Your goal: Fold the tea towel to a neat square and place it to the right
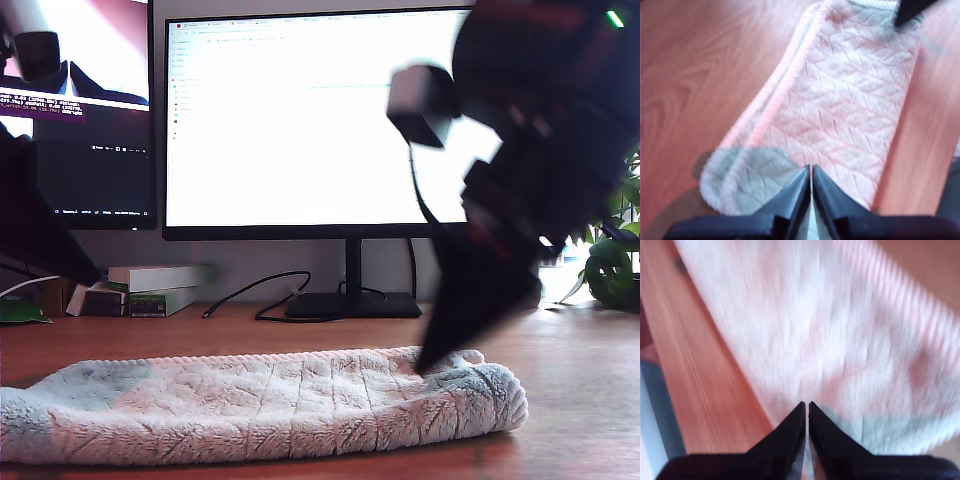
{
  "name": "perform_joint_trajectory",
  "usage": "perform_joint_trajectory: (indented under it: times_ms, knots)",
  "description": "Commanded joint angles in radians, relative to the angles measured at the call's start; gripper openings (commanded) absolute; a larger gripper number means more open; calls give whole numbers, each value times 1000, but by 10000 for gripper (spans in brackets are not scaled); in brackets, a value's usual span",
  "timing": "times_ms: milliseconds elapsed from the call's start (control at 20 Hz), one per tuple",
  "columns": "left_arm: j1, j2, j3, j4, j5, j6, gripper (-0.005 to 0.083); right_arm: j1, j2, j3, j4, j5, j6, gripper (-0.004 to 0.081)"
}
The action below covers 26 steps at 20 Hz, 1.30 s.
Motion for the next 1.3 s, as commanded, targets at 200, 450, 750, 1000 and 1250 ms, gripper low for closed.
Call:
perform_joint_trajectory:
  times_ms: [200, 450, 750, 1000, 1250]
  knots:
    - [-4, 5, -1, 21, 2, -14, -19, -29, 18, -2, -12, 61, -4, -11]
    - [-4, 5, -1, 29, 1, -21, -19, -27, 56, -2, -63, 78, -26, -11]
    - [-3, 14, -1, 23, 0, -21, -19, -27, 63, 28, 1, 78, 24, -11]
    - [-4, 64, -1, 17, 11, -51, -19, -30, 63, 60, -24, 79, 0, -11]
    - [-3, 158, 0, -11, 36, -50, -21, -63, 63, 61, -2, 76, -27, -11]
